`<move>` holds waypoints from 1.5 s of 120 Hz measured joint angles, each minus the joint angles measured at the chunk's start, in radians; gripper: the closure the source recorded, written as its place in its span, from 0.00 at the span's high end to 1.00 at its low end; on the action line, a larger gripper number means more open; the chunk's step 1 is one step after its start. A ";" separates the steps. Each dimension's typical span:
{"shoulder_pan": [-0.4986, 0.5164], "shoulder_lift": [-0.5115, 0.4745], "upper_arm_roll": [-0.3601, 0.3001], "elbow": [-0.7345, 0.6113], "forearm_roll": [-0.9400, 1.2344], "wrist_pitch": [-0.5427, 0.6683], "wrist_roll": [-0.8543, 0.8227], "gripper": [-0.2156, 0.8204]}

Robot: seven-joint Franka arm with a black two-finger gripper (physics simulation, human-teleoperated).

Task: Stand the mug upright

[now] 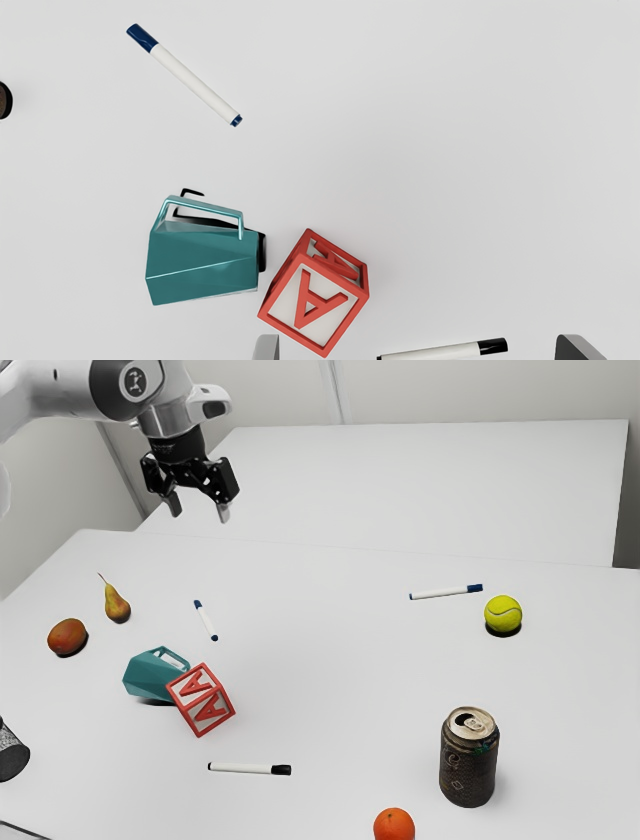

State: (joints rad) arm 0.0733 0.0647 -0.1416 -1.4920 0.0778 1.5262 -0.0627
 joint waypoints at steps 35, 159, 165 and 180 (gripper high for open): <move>0.008 -0.014 -0.001 -0.029 -0.034 -0.001 -0.006 0.79; 0.441 -0.049 -0.003 -0.493 -0.368 0.229 0.538 0.79; 0.465 -0.039 -0.003 -0.501 -0.373 0.240 0.576 0.79; 0.550 0.001 -0.003 -0.509 -0.389 0.263 0.658 0.79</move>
State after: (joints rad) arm 0.6236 0.0657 -0.1444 -2.0009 -0.3110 1.7891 0.5952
